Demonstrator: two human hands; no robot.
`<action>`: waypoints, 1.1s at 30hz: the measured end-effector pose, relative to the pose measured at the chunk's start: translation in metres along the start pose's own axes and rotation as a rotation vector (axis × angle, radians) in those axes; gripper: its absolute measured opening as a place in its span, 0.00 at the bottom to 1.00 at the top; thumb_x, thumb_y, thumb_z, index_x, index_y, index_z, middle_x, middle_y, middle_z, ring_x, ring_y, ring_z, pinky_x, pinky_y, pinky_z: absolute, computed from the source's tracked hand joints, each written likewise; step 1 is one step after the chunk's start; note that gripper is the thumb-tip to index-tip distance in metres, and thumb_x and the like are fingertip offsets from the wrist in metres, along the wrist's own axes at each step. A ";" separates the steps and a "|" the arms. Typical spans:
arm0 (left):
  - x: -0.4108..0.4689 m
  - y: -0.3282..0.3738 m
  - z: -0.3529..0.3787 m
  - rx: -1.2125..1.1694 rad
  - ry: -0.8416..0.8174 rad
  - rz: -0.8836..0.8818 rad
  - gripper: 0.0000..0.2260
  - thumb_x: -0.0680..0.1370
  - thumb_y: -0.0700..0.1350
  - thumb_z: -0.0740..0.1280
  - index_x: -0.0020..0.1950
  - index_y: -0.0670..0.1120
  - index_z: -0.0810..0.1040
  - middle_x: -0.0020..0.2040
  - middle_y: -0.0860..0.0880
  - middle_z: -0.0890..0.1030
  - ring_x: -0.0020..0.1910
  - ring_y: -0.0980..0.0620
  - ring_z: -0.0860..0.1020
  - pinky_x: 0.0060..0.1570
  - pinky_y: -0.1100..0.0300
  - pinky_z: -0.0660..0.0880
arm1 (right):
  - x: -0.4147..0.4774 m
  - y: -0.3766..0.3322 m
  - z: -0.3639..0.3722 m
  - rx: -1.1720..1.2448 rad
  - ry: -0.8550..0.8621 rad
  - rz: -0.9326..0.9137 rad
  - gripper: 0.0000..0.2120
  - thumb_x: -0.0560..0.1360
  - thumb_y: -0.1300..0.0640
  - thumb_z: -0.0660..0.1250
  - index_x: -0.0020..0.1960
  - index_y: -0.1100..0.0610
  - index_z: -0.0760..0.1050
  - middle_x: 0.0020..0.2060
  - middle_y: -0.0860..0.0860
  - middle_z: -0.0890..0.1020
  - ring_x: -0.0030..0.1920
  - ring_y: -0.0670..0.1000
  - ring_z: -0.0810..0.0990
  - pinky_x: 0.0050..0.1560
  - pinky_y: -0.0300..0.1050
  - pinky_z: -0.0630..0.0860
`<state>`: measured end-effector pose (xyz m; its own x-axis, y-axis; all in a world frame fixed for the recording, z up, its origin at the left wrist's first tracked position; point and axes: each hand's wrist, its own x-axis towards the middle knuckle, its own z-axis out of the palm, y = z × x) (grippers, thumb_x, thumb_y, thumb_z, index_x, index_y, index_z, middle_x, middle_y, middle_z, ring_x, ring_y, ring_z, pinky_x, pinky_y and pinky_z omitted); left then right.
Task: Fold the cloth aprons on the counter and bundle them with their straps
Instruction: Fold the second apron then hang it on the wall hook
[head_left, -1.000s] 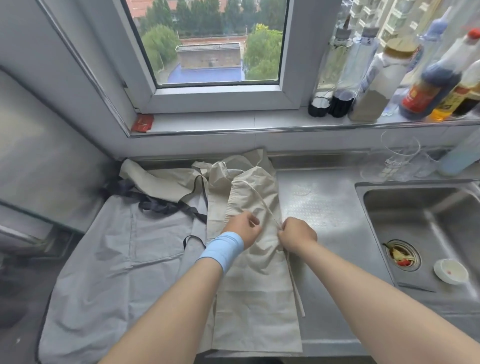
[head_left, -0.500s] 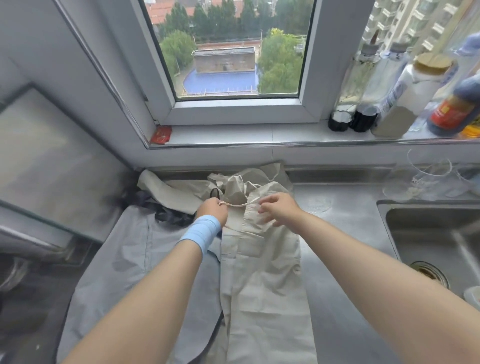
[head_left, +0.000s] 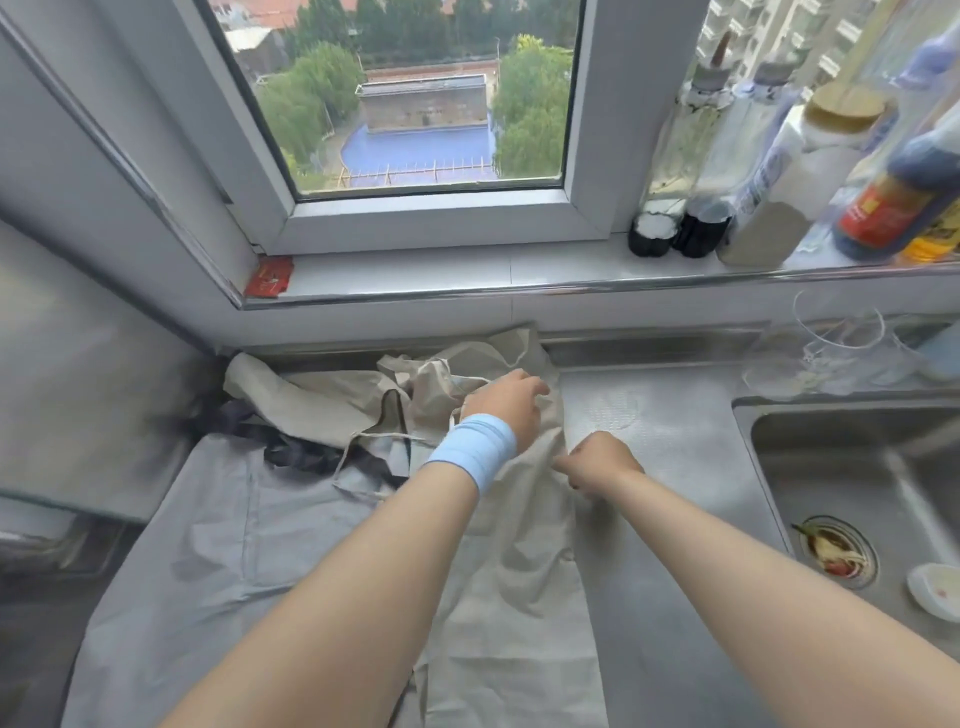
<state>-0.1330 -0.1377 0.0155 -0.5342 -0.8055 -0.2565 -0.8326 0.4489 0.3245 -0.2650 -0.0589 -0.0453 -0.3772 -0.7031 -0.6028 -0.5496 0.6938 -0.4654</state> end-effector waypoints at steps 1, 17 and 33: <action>0.011 0.010 0.003 0.054 -0.022 0.031 0.18 0.80 0.44 0.58 0.69 0.54 0.71 0.68 0.51 0.70 0.65 0.44 0.73 0.61 0.50 0.71 | 0.003 0.002 0.002 0.015 -0.005 -0.009 0.14 0.65 0.44 0.66 0.35 0.55 0.76 0.34 0.51 0.85 0.34 0.52 0.83 0.38 0.43 0.77; 0.071 0.002 0.004 -0.137 0.000 -0.422 0.11 0.77 0.47 0.62 0.55 0.54 0.81 0.56 0.49 0.82 0.57 0.44 0.78 0.54 0.54 0.75 | 0.022 0.015 0.004 0.242 -0.002 -0.166 0.17 0.65 0.44 0.70 0.50 0.50 0.77 0.44 0.45 0.82 0.45 0.47 0.81 0.46 0.46 0.79; 0.036 -0.005 0.012 -0.466 0.334 -0.348 0.22 0.78 0.40 0.66 0.72 0.49 0.69 0.73 0.44 0.62 0.67 0.43 0.70 0.66 0.57 0.65 | -0.007 0.059 -0.004 0.144 -0.147 -0.148 0.21 0.72 0.51 0.72 0.26 0.54 0.67 0.22 0.46 0.71 0.26 0.48 0.71 0.30 0.41 0.67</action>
<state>-0.1499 -0.1643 -0.0065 -0.1100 -0.9831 -0.1464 -0.7576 -0.0124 0.6526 -0.2978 -0.0134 -0.0662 -0.1824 -0.7759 -0.6039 -0.4752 0.6072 -0.6367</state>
